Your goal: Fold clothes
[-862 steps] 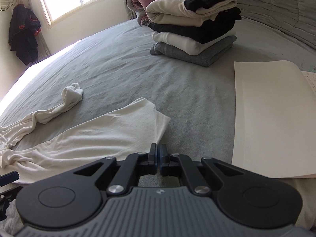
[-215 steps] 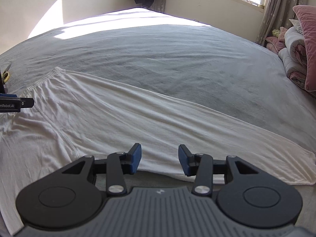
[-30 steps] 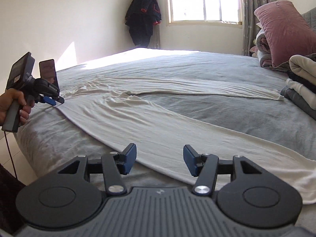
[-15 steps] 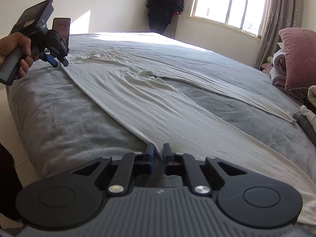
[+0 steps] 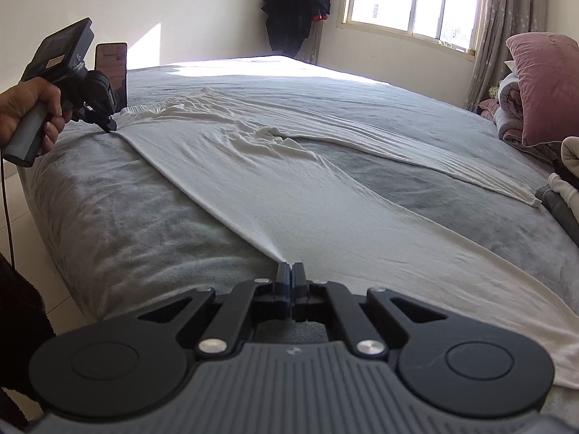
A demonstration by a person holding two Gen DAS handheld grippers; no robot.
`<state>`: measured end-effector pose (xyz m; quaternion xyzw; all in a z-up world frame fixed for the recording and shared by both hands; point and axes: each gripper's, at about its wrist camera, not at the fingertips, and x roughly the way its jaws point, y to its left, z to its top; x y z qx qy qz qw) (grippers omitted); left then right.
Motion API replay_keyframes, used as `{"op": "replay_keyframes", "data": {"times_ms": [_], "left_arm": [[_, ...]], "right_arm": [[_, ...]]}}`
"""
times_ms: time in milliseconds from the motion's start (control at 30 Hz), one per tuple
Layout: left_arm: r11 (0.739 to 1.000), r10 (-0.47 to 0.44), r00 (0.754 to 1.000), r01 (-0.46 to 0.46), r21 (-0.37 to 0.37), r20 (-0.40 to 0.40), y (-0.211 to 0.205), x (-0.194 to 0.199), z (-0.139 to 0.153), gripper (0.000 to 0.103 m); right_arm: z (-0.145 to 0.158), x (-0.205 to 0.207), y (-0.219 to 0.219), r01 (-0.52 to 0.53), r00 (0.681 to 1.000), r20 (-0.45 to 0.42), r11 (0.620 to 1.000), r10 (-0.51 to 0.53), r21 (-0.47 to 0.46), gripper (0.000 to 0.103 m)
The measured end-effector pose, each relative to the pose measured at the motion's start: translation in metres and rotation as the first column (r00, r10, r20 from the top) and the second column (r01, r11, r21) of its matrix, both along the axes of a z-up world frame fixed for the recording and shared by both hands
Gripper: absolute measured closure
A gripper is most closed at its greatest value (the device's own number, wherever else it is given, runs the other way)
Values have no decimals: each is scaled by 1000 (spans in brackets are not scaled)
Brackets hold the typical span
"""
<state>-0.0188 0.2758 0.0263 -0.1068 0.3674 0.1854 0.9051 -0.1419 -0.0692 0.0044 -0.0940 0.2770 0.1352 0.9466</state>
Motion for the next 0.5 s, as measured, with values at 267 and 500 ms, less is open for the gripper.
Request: {"op": "replay_keyframes", "data": {"times_ms": [267,500], "left_arm": [[999,-31,998,32,-28,46,-13,-7,18,66],[999,-37,995,38,-16,88,-23,2,29,59]], "right_arm": [[14,8,-9,31,1000,3,997,-31,67,78],[34,39,-15,50,999,-25,992,-47,117,62]]}}
